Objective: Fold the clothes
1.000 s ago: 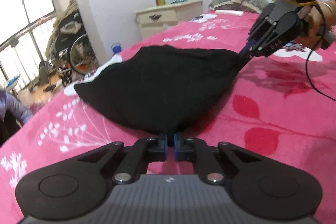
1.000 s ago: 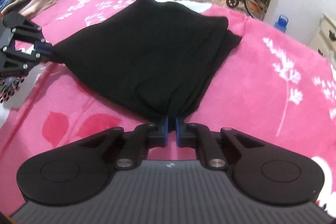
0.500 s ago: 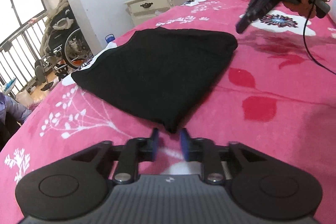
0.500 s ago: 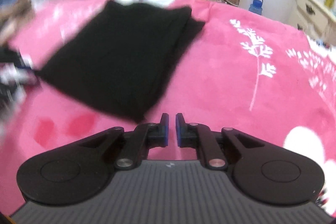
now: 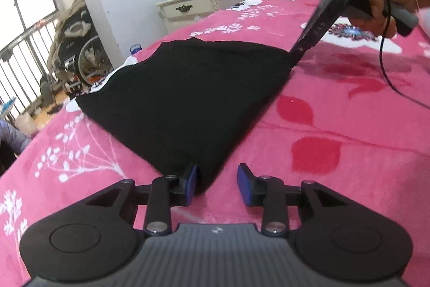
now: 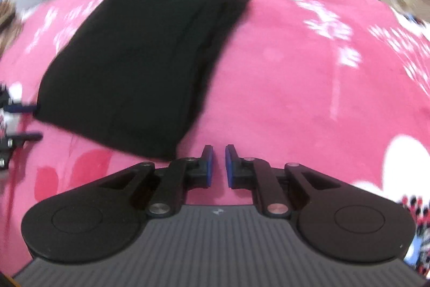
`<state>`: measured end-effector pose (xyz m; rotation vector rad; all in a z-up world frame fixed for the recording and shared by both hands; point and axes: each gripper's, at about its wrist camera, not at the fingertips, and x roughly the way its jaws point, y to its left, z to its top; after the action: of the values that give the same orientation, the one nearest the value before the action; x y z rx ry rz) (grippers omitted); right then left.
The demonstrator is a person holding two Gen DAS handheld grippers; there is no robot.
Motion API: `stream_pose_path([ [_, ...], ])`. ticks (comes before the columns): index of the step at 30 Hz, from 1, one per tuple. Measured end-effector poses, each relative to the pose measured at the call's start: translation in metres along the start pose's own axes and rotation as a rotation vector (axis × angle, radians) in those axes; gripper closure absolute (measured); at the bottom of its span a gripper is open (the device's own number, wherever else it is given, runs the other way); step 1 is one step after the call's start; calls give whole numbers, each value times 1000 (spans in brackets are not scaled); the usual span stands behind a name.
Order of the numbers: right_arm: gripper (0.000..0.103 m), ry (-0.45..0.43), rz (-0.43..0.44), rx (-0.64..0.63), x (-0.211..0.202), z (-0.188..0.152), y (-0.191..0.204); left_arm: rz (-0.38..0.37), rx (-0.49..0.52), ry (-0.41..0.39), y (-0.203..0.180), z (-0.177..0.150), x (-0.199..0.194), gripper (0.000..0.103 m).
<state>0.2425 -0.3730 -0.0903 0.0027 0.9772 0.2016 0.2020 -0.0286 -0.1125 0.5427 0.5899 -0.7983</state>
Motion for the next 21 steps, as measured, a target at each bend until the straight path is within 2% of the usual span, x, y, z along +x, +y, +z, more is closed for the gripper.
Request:
stream_pose_path([
  [2, 93, -49, -8, 12, -13, 6, -2, 3, -11, -6, 4, 2, -8, 68],
  [5, 93, -130, 51, -5, -26, 23, 9, -1, -51, -49, 12, 9, -22, 65],
  [9, 93, -124, 121, -88, -3, 38, 39, 9, -68, -68, 15, 23, -8, 63],
  [13, 96, -56, 59, -83, 31, 36, 30, 29, -90, -6, 15, 15, 25, 63],
  [14, 93, -55, 44, -61, 33, 36, 23, 26, -101, -14, 16, 12, 25, 63],
  [15, 87, -69, 35, -26, 30, 37, 14, 20, -107, -20, 17, 12, 22, 63],
  [18, 85, -121, 21, 30, 18, 44, 0, 4, -127, -45, 22, 16, 13, 63],
  [21, 85, -155, 86, 3, 17, 54, 11, -10, -153, -82, 29, 24, 9, 62],
])
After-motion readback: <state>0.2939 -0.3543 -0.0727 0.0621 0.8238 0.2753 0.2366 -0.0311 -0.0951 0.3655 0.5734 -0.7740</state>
